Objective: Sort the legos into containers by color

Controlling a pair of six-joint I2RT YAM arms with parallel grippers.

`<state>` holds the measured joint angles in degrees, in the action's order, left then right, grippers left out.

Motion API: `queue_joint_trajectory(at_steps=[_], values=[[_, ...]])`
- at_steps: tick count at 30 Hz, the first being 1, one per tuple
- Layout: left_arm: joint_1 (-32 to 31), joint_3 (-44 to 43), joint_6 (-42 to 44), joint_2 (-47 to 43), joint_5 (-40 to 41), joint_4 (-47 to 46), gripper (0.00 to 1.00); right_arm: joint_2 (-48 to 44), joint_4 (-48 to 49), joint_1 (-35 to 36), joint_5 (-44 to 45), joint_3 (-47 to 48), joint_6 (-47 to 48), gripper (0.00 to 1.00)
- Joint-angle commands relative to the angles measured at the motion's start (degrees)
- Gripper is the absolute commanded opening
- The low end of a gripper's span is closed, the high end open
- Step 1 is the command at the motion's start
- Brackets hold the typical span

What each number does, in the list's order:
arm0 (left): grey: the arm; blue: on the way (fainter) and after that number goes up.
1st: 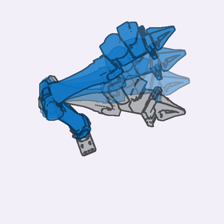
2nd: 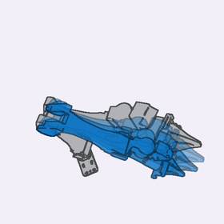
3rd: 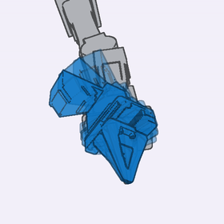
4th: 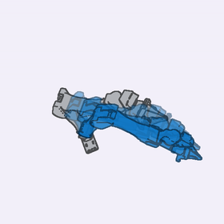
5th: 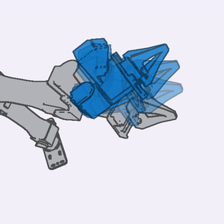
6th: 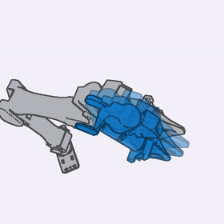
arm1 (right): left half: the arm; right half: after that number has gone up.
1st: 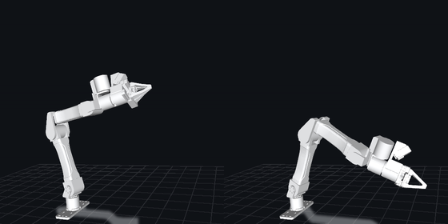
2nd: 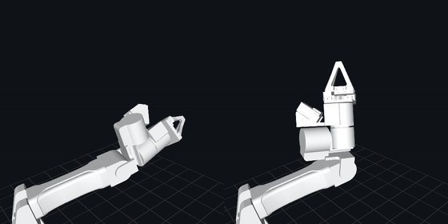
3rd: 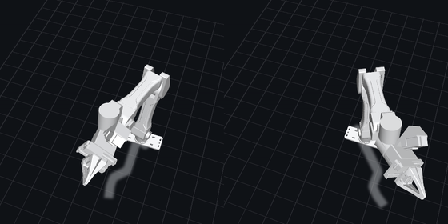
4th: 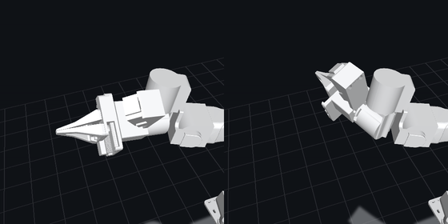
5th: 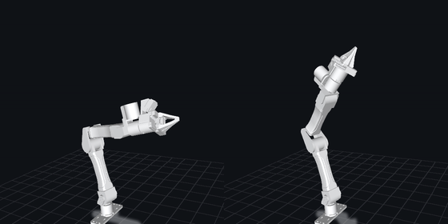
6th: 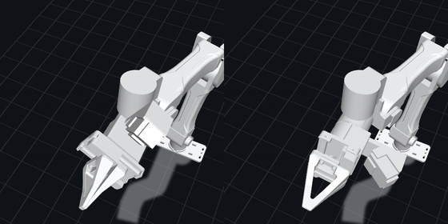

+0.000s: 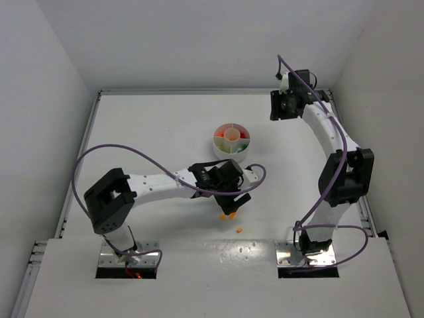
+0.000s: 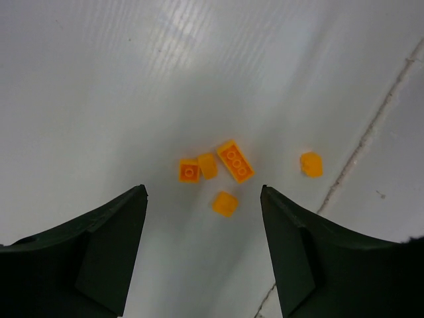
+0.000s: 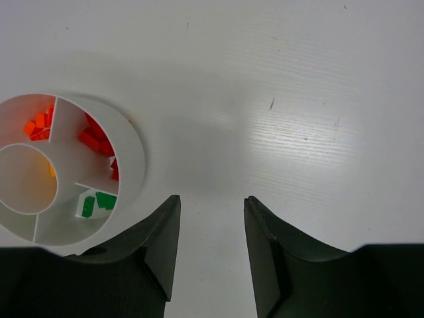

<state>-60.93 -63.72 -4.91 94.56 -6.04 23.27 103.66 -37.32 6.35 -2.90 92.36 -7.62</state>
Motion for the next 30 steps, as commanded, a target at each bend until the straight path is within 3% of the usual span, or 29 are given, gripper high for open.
queue_joint_trajectory(at_steps=[1, 6, 10, 14, 16, 23, 30], values=[[-0.3, -3.4, -2.7, 2.6, 3.2, 0.4, 0.75, -2.1, 1.7, -0.2, -1.3, 0.0, -0.4, 0.44], [0.4, -4.0, -3.2, 3.3, 3.2, 0.9, 0.65, -2.1, 2.2, -0.2, -1.9, 0.0, -0.4, 0.44], [0.9, -4.0, -3.2, 4.7, 3.8, 1.6, 0.62, -2.1, 2.3, -0.7, -1.9, 0.0, -0.4, 0.44], [1.4, -2.0, -2.3, 3.4, 1.1, 2.1, 0.52, -2.1, 2.3, -0.7, -1.9, -0.5, -0.4, 0.44], [1.4, 0.4, -1.3, 1.5, -0.5, 3.3, 0.52, -2.1, 2.3, -0.7, -2.4, -0.5, -0.4, 0.44], [-0.6, 5.2, 3.0, -2.5, -3.8, 2.7, 0.71, -2.1, 2.3, -0.7, -2.9, -0.5, -0.4, 0.45], [-1.7, 5.7, 4.7, -0.9, -2.4, 2.7, 0.73, -2.1, 2.3, -0.7, -2.9, -0.5, -0.4, 0.45]])
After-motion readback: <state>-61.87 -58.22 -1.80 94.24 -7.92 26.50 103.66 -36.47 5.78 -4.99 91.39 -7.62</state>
